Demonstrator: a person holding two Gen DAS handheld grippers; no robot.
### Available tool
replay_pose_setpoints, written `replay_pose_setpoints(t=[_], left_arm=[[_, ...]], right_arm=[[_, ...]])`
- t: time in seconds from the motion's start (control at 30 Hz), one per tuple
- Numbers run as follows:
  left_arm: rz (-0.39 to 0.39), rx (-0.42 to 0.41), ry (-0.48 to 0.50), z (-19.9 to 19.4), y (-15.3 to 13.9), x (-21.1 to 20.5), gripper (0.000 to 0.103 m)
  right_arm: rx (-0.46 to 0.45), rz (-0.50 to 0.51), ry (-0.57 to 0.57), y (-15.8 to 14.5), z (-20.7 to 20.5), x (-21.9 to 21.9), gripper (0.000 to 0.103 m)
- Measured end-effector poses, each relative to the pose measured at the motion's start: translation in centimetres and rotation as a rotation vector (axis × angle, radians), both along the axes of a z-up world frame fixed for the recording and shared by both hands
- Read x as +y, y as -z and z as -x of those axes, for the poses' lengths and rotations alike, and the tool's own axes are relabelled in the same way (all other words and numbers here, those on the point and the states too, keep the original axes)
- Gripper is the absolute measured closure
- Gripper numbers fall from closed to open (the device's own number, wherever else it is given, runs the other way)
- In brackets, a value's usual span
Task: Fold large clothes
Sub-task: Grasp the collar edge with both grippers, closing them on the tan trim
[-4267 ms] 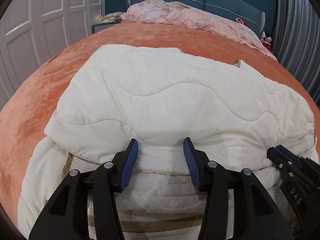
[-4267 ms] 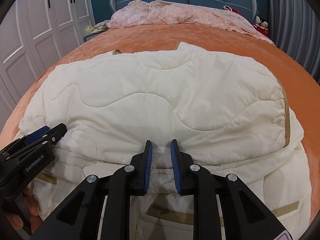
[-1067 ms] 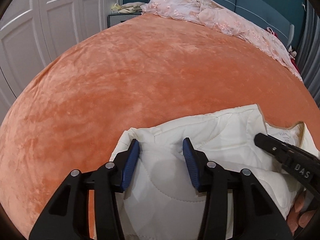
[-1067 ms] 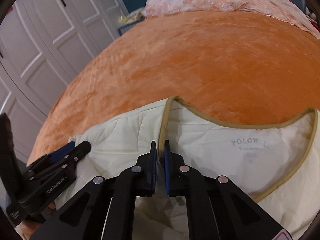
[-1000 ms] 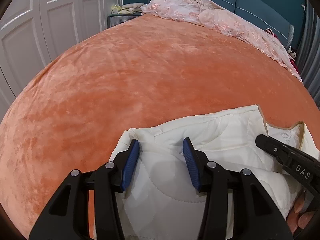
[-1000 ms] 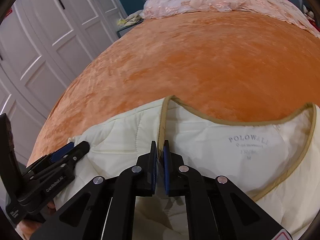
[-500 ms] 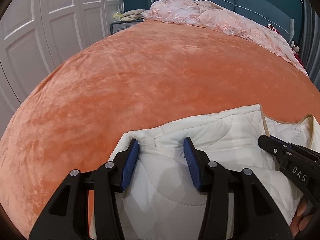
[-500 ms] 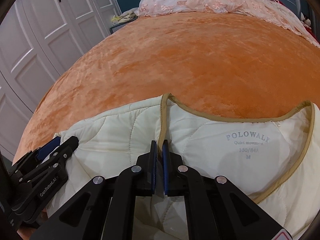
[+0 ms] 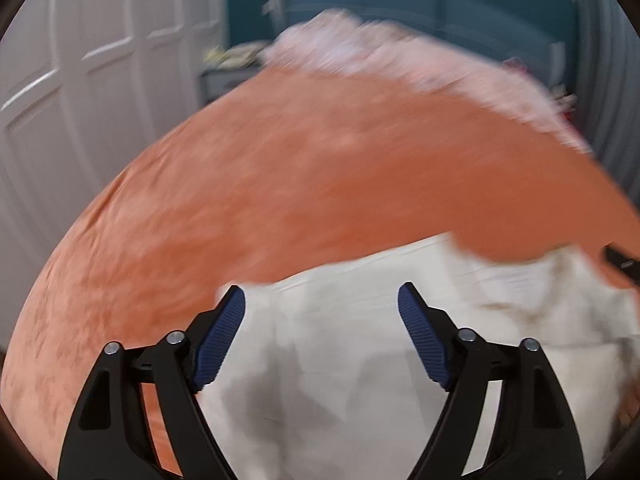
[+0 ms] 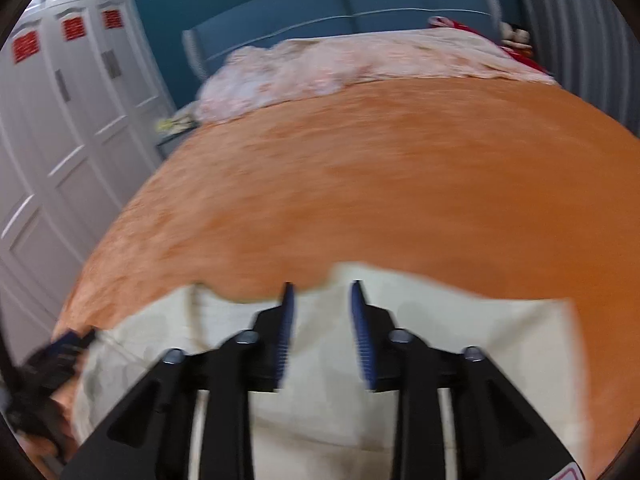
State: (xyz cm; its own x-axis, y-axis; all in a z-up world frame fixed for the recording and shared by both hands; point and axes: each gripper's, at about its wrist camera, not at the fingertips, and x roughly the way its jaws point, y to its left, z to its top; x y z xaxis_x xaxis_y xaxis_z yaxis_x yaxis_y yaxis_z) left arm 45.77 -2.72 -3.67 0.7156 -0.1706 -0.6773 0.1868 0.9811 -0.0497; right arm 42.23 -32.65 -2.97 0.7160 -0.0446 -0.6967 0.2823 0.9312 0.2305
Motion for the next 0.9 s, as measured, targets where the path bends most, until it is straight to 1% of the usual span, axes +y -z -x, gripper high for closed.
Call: replay_pose_setpoints(t=[0.03,0.07,0.1,0.17,0.2,0.23,0.27,0.3,0.33,0.4,0.47,0.53,0.57,0.6,0.63,0.67,0.7,0.77,0.8,0.87,0.9], left_arm=[[0.015,-0.010,0.048,0.7,-1.2,-1.7,0.017],[0.034,-0.005,0.097,1.1,-1.9,-3.3,0.015],[0.061,0.015,0.160,1.4,-2.5,-5.6,0.015],[0.114,0.076,0.256,1.6,-2.9,-9.8,0.014],[0.142,0.113,0.301,1.4,-2.7,-12.0,0.013],[0.150,0.152,0.331,1.0,-2.1,-14.6,0.013],[0.149,0.174,0.342,0.7,-1.7,-16.0,0.013],[0.144,0.204,0.349,0.2,-1.0,-17.9,0.013],[0.140,0.216,0.342,-0.2,-0.5,-18.9,0.013],[0.152,0.250,0.335,-1.1,0.7,-20.7,0.013],[0.124,0.288,0.319,-1.8,1.9,-22.3,0.014],[0.082,0.298,0.319,-2.2,2.9,-23.3,0.022],[0.062,0.312,0.330,-2.3,3.3,-23.9,0.037],[0.049,0.331,0.340,-2.6,3.9,-24.3,0.056],[0.040,0.348,0.344,-2.7,4.3,-24.6,0.064],[0.022,0.349,0.334,-2.5,4.8,-24.9,0.077],[0.005,0.337,0.329,-2.3,5.1,-25.1,0.090],[-0.014,0.314,0.319,-2.1,5.6,-25.1,0.095],[-0.012,0.302,0.316,-2.0,5.8,-25.0,0.096],[-0.014,0.284,0.310,-1.8,6.3,-25.0,0.096],[-0.019,0.275,0.307,-1.8,6.5,-25.1,0.096]], right_arm=[[0.021,0.003,0.029,-0.2,0.8,-2.2,0.069],[0.044,-0.010,0.060,-0.1,1.4,-4.3,0.069],[0.065,-0.040,0.084,0.1,1.9,-6.1,0.068],[0.099,-0.113,0.108,0.8,2.5,-8.5,0.068],[0.114,-0.152,0.117,1.3,2.6,-9.6,0.068],[0.135,-0.193,0.129,2.1,2.8,-10.7,0.068],[0.150,-0.198,0.142,2.5,2.9,-11.2,0.068],[0.160,-0.186,0.156,2.8,3.1,-11.6,0.067],[0.161,-0.176,0.161,2.9,3.2,-11.9,0.065],[0.165,-0.154,0.180,3.3,3.3,-12.5,0.051],[0.179,-0.147,0.196,3.9,3.7,-13.3,0.051],[0.193,-0.170,0.199,4.8,3.9,-14.1,0.051],[0.203,-0.182,0.187,5.2,3.8,-14.4,0.051],[0.219,-0.195,0.155,5.8,3.6,-14.2,0.061],[0.223,-0.201,0.128,6.2,3.3,-14.0,0.073],[0.226,-0.197,0.101,6.2,3.4,-13.8,0.085],[0.213,-0.149,0.098,5.9,3.5,-13.2,0.091],[0.180,-0.103,0.100,5.2,3.8,-12.8,0.094],[0.166,-0.083,0.113,5.1,4.1,-12.7,0.095],[0.170,-0.058,0.132,5.5,4.1,-12.7,0.096],[0.184,-0.044,0.144,6.2,4.1,-12.7,0.096]])
